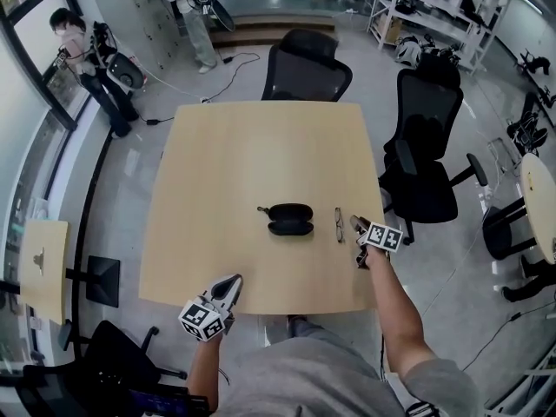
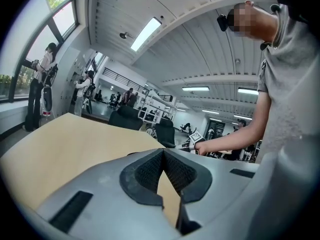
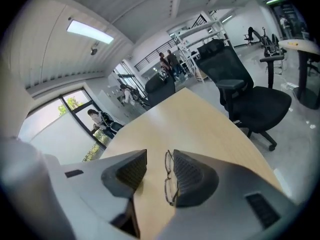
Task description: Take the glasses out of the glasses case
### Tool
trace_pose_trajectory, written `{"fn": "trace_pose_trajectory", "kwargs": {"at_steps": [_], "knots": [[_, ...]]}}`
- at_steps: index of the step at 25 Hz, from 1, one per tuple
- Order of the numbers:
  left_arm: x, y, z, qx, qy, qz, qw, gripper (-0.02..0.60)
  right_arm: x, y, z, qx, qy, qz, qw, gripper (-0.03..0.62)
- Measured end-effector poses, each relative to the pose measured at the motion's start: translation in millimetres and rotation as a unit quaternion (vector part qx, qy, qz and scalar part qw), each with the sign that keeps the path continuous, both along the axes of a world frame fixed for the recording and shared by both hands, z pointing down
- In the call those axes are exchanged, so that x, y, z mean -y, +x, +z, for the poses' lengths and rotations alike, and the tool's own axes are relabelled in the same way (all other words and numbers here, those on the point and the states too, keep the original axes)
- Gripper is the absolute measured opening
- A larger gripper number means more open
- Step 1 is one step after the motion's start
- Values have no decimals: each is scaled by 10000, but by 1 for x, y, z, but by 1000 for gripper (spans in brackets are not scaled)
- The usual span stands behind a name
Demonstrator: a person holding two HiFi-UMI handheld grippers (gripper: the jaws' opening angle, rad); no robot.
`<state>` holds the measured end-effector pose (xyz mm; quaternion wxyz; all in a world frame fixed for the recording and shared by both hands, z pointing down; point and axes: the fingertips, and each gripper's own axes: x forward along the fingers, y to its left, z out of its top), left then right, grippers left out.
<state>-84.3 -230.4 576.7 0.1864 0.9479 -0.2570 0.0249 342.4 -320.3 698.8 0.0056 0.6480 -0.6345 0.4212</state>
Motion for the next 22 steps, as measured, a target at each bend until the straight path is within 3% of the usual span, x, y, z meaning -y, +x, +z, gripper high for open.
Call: {"fn": "trace_pose_trajectory", "kwargs": {"at_steps": [4, 5, 7, 11, 15, 22], "knots": [[-25, -14, -17, -39, 157, -39, 9999, 6, -19, -21, -53, 129, 562, -49, 9983, 151], [-33, -18, -21, -56, 197, -52, 9998, 6, -27, -31, -68, 135, 717, -141, 9972, 127], [-51, -27, -30, -99, 286, -72, 9995, 6, -46, -52, -99, 69, 1041, -394, 9938, 19], [-89, -46, -50, -192, 503, -71, 9985, 6, -94, -106, -160, -302, 1656, -1097, 9796, 8], [-124, -66, -74, -307, 792, -11, 9964, 6, -153, -168, -221, -838, 2250, -1795, 9540, 8], [-181, -79, -121, -646, 1148, 255, 9910, 6, -263, -263, -307, -1808, 3074, -2767, 8923, 8]]}}
